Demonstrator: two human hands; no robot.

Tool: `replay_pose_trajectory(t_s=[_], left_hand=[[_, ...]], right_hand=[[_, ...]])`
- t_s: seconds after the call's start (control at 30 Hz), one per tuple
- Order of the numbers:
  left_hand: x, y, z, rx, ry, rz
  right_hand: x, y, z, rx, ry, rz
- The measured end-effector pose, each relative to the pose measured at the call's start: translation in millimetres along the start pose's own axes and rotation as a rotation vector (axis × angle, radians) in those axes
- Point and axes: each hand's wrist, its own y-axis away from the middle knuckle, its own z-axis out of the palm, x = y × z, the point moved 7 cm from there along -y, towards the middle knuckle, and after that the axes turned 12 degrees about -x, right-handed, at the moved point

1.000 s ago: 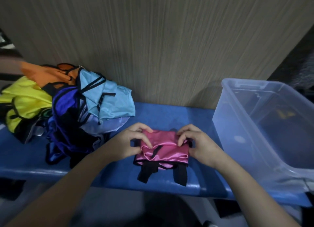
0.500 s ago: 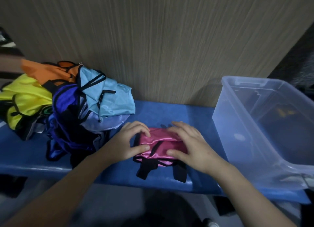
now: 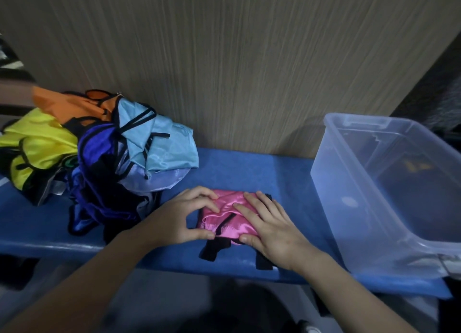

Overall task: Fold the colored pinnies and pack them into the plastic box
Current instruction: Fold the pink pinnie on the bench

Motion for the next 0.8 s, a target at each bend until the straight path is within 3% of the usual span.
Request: replay_pose_trajectory(t_s=[0.13,0.33,0.8], left_hand=[[-0.4,0.6,1.2,0.018,-0.039,-0.025],[3.3,-8.6,7.0,0.035,-0.018,-0.048],[-8.9,-13.6,1.2,0.169,0.086,-0.043]], right_hand=[[-6.0,4.3,-18.3,0.056,-0.027,0.019],[-37.7,11.4,-45.1,0.306,0.082,0.021],[6.1,-9.7,-37.4,0.280,-0.009,0.230]])
